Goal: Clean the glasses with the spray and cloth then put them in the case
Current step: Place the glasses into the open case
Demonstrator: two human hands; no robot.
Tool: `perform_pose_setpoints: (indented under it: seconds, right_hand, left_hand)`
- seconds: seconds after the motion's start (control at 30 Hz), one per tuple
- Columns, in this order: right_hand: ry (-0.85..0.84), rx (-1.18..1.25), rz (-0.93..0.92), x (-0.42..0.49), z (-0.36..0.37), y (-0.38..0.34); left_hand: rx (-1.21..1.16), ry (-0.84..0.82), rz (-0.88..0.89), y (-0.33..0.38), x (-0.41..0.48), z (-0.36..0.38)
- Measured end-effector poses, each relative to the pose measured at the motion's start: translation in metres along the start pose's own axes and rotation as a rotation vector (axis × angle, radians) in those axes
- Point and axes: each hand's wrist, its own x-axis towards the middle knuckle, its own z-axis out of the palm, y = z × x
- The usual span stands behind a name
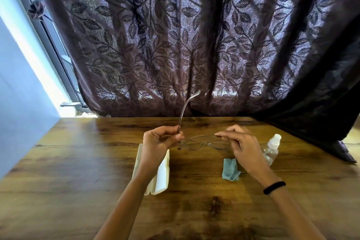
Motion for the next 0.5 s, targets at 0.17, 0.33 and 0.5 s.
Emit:
perform_pose_setpoints:
  seconds: [0.17, 0.33, 0.5]
  right_hand:
    - [-0.088, 0.043, 0.048, 0.003, -0.003, 0.001]
    - [-0.062, 0.334, 0.203, 0.008, -0.002, 0.0]
    - [-0.036, 0.706, 0.427, 0.003, -0.003, 0.007]
  left_hand:
    - [0.464, -0.096, 0.15, -0.001, 0.002, -0.006]
    - [0.811, -0.257, 0.218, -0.004, 0.002, -0.012]
    - [0.644, -0.328, -0.031, -0.008, -0.001, -0.015]
